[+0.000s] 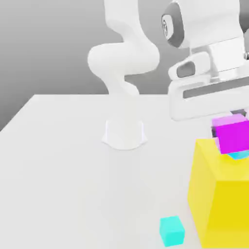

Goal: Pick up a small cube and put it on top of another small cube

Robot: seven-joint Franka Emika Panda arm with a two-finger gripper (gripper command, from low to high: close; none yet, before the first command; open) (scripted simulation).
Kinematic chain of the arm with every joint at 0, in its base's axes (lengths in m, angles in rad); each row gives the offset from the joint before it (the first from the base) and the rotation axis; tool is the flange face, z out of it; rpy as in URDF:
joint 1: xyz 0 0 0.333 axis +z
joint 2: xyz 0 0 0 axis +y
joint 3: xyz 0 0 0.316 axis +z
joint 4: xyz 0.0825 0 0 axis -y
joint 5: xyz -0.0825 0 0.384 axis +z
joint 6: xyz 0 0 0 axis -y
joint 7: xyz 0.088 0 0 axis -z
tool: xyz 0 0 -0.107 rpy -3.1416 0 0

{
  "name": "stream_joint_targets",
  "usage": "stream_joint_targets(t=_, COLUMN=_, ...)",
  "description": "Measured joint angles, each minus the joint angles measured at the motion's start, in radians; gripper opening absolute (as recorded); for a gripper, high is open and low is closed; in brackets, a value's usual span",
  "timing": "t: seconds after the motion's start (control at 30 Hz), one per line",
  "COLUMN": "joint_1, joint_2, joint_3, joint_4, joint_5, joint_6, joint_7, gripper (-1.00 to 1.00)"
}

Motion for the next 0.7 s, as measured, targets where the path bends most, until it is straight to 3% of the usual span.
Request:
stream_joint_targets(t=0.4, joint_1=0.112, joint_2=0.21, joint_3=0.061, joint_4=0.402, joint_5=-0.19, joint_6=-0.423, joint_7=-0.509, gripper=-1.0)
stream_joint_targets(t=0.5, joint_1=0.118, joint_2=0.249, joint_3=0.063, joint_4=0.365, joint_5=-0.202, joint_6=-0.356, joint_7=-0.542, gripper=-1.0)
stream_joint_targets(t=0.53, joint_1=0.119, joint_2=0.263, joint_3=0.063, joint_4=0.343, joint_5=-0.204, joint_6=-0.321, joint_7=-0.544, gripper=1.0)
stream_joint_targets(t=0.7, joint_1=0.119, joint_2=0.263, joint_3=0.063, joint_4=0.343, joint_5=-0.204, joint_6=-0.321, joint_7=-0.544, gripper=1.0)
